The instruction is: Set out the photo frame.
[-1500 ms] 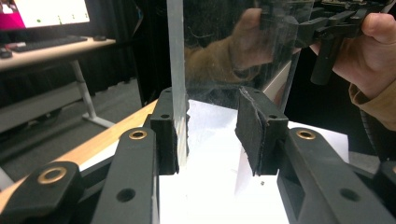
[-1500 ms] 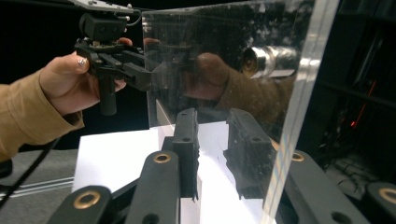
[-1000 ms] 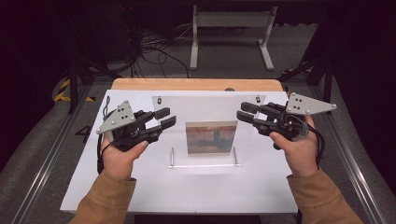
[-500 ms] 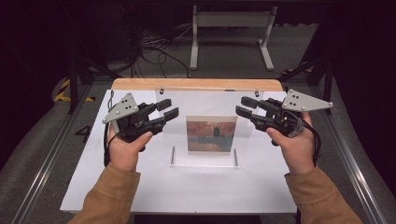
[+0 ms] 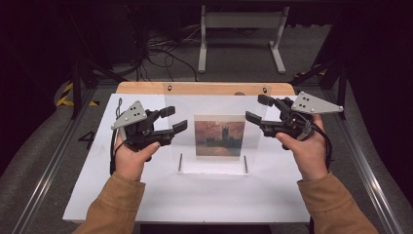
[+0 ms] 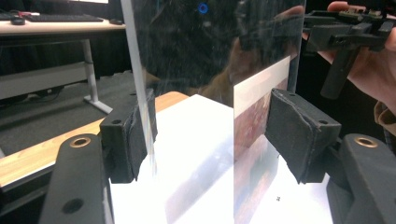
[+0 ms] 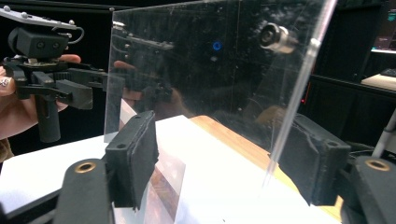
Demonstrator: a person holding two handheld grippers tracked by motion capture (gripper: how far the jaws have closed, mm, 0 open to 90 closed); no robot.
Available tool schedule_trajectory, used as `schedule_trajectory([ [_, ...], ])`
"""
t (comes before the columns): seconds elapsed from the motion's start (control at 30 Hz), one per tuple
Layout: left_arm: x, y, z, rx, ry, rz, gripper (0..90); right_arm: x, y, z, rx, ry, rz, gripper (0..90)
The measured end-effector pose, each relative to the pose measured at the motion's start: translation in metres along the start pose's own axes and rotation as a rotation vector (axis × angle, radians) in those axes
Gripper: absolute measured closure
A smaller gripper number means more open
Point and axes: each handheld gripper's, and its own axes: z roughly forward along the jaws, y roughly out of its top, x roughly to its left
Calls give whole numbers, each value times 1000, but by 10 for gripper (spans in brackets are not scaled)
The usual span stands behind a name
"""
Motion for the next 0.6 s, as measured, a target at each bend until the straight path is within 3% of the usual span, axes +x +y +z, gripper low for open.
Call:
schedule_trajectory([
  [0.23,-5,-6,-15,32,34,28,218,4,-7,-18,34,-46,-21,259],
  [0.47,-8,-14,-37,75,65,30,206,6,-17,-40,80,-68,-30,248],
  [0.6,-7,-24,-50,94,92,21,173,3,-25,-56,110,-92,-20,196],
])
